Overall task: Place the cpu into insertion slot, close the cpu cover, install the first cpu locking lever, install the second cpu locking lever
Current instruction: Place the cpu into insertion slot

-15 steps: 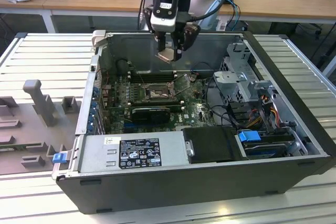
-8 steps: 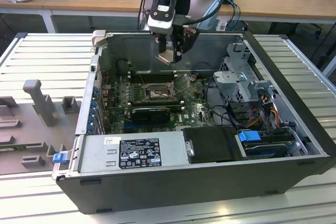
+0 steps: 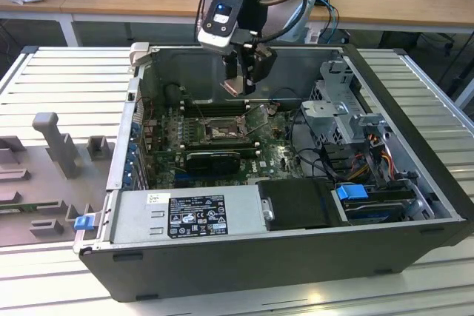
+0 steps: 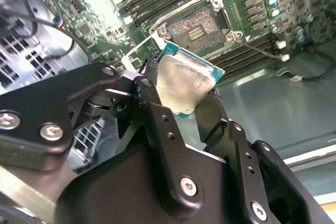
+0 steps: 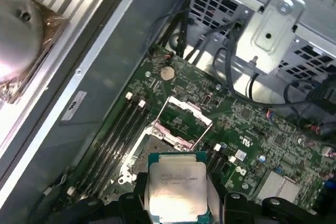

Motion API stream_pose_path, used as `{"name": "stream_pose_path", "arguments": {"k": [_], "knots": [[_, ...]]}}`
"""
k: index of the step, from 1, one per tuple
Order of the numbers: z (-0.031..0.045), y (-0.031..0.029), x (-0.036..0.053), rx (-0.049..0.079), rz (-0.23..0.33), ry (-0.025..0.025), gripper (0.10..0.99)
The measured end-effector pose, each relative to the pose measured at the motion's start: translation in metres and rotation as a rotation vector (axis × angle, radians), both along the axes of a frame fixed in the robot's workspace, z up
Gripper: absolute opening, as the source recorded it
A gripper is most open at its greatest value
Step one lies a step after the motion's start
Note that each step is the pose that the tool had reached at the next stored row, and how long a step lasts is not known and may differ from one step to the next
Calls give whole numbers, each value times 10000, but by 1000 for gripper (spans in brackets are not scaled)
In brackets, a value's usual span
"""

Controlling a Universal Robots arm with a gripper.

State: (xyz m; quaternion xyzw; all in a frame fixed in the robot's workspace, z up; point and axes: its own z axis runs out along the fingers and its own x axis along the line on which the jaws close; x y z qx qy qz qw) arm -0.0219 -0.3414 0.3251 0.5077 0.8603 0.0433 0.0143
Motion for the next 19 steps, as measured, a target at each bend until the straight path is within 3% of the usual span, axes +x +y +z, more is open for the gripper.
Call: {"name": "stream_pose_path", "arguments": {"k": [4,10,19], "knots": [[-57,0,0,1,-1076,0,529],[-189,0,-1,-2,-1197,1,529],[-266,0,-1,-1,-1368,2,529]]}}
